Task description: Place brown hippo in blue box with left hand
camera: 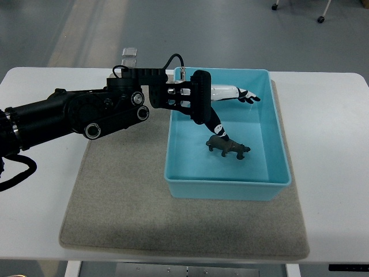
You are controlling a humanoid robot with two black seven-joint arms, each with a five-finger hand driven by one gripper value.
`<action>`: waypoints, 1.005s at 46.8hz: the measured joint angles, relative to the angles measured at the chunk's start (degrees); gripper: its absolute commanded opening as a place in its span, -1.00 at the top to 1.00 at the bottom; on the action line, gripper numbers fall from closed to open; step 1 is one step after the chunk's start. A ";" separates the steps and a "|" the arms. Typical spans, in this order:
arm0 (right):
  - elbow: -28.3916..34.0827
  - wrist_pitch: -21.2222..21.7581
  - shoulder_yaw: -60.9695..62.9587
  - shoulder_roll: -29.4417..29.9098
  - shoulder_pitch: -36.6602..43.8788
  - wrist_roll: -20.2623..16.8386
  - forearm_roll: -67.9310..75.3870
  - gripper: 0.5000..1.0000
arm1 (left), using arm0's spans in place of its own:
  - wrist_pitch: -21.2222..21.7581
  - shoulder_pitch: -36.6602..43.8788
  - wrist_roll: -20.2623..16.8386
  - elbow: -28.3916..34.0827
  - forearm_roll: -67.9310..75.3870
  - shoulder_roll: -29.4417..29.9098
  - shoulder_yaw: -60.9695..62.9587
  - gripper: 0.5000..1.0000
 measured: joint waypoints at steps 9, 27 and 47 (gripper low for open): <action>0.00 0.02 0.00 0.00 0.00 0.00 0.00 -0.74 | 0.31 1.93 0.00 0.84 -2.64 0.26 -7.49 -0.98; -0.01 0.02 0.00 0.00 0.00 0.00 0.00 -0.74 | 7.92 5.28 -0.17 7.55 -20.66 1.75 -18.86 -0.99; 0.03 0.01 0.00 0.00 0.00 0.00 0.00 -0.74 | 8.44 7.23 -1.26 20.54 -49.56 1.56 -23.72 -0.99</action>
